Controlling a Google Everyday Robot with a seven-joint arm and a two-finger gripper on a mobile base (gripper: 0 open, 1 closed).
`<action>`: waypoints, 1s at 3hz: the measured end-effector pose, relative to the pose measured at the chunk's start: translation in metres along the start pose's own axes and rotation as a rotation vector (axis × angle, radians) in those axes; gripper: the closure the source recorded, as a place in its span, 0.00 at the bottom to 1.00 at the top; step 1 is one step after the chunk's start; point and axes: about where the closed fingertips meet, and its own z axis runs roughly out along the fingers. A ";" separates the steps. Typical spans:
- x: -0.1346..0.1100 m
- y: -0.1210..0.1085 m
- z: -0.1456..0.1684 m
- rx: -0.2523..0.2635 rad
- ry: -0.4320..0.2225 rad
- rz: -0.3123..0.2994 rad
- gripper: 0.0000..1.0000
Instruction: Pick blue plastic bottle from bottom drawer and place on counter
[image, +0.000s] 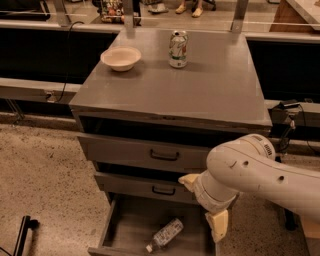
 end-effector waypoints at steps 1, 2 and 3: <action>0.003 -0.003 0.025 -0.041 0.008 0.008 0.00; 0.003 0.019 0.089 -0.079 -0.023 -0.018 0.00; 0.002 0.035 0.163 -0.037 -0.074 -0.030 0.00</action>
Offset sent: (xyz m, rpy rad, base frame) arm 0.0216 0.0453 -0.1914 0.1684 -0.0617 0.0547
